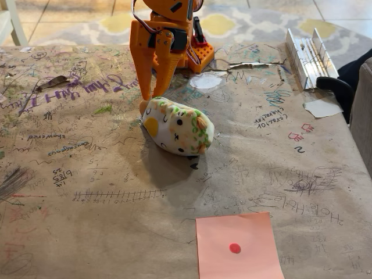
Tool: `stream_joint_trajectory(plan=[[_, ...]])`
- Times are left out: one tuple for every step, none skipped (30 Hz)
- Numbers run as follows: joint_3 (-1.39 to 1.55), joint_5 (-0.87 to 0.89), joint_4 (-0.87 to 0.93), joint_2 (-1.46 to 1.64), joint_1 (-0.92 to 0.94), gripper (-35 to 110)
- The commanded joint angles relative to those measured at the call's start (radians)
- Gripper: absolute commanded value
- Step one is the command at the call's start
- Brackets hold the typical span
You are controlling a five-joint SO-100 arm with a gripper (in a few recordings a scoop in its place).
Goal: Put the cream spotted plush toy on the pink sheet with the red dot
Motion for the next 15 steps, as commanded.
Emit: stream_joint_trajectory(plan=[[-0.02, 0.173, 0.012, 0.006, -0.204, 0], [-0.041, 0.187, 0.028, 0.006, -0.196, 0], [-0.069, 0.19, 0.037, 0.008, -0.186, 0], [-0.097, 0.192, 0.046, 0.008, -0.178, 0], [-0.12, 0.193, 0.052, 0.008, -0.173, 0], [-0.135, 0.178, 0.061, 0.008, -0.172, 0], [-0.147, 0.15, 0.078, 0.008, -0.172, 0], [-0.156, 0.14, 0.089, 0.008, -0.172, 0], [-0.163, 0.137, 0.097, 0.008, -0.172, 0], [-0.163, 0.133, 0.098, 0.008, -0.172, 0], [-0.158, 0.15, 0.091, 0.008, -0.17, 0], [-0.152, 0.176, 0.083, 0.008, -0.169, 0], [-0.147, 0.227, 0.075, 0.008, -0.172, 0], [-0.144, 0.276, 0.072, 0.008, -0.175, 0], [-0.144, 0.311, 0.071, 0.008, -0.173, 0]])
